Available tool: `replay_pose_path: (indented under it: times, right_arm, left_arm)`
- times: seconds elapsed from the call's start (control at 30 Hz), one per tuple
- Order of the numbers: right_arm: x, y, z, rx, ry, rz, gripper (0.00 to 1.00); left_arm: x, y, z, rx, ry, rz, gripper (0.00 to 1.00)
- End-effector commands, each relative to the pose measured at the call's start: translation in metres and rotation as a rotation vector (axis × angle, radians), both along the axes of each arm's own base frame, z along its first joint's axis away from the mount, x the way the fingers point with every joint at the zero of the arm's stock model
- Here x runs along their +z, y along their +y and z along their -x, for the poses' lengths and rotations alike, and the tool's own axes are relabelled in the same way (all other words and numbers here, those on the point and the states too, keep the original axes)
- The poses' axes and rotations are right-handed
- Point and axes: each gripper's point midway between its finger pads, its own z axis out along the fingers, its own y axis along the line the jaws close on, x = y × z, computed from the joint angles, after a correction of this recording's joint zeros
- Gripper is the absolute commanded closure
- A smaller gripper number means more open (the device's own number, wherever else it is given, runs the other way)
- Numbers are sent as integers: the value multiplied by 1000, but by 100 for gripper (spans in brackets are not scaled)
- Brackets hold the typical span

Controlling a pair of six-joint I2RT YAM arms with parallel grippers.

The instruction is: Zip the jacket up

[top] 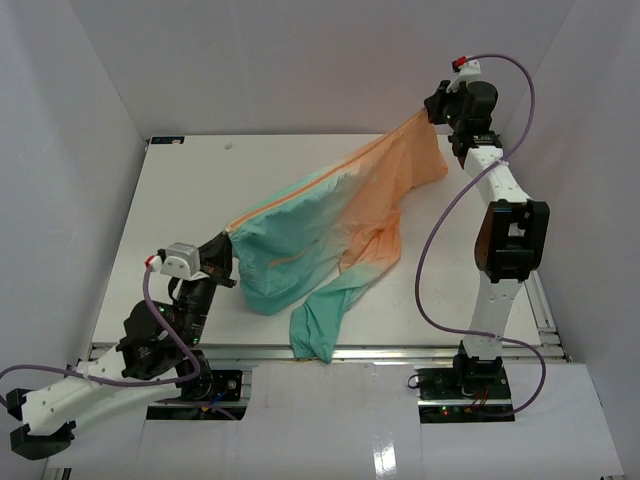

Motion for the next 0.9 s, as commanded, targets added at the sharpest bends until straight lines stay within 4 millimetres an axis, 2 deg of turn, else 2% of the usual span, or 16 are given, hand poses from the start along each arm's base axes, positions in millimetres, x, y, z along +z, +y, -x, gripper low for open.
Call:
replay_pose_path:
  times: [0.0,0.07,0.13,0.2,0.3,0.43,0.53,0.6,0.67,0.7,0.73,0.77,0.8,0.83,0.87]
  right_arm:
    - [69,33,-4,158,-230,49,92]
    - [67,62,1,249,-257,87,92]
    - [62,84,7,314,-259,94,92]
    - [55,105,14,375,-253,92,92]
    - [38,138,28,465,-240,102,92]
    - [15,152,28,476,-200,62,92]
    - [-3,154,19,459,-149,19,92]
    - [-13,155,17,459,-130,13,88]
    - [-18,154,16,452,-107,12,64]
    - [-20,153,16,446,-91,13,51]
    - [-20,151,18,439,-71,17,36]
    - [-20,148,19,421,-55,20,25]
    - [-17,144,19,393,-41,22,17]
    - [-9,138,23,356,-24,23,7]
    - [-4,132,30,325,-6,12,8]
  left_arm:
    - [-37,-91,6,-319,31,-103,100]
    - [-58,-118,11,-422,82,-134,100]
    - [-75,-137,18,-509,125,-151,100]
    - [-90,-151,28,-594,161,-162,100]
    - [-98,-164,50,-737,154,-159,100]
    - [-109,-180,84,-949,135,-202,100]
    - [-120,-189,101,-1057,155,-243,96]
    - [-128,-192,105,-1089,179,-273,86]
    - [-135,-195,107,-1106,213,-294,66]
    - [-139,-197,106,-1107,232,-305,51]
    - [-142,-199,103,-1097,253,-316,29]
    - [-141,-199,100,-1082,271,-325,13]
    - [-141,-199,94,-1049,293,-331,2]
    - [-143,-196,82,-973,327,-333,2]
    - [-136,-194,73,-924,321,-320,2]
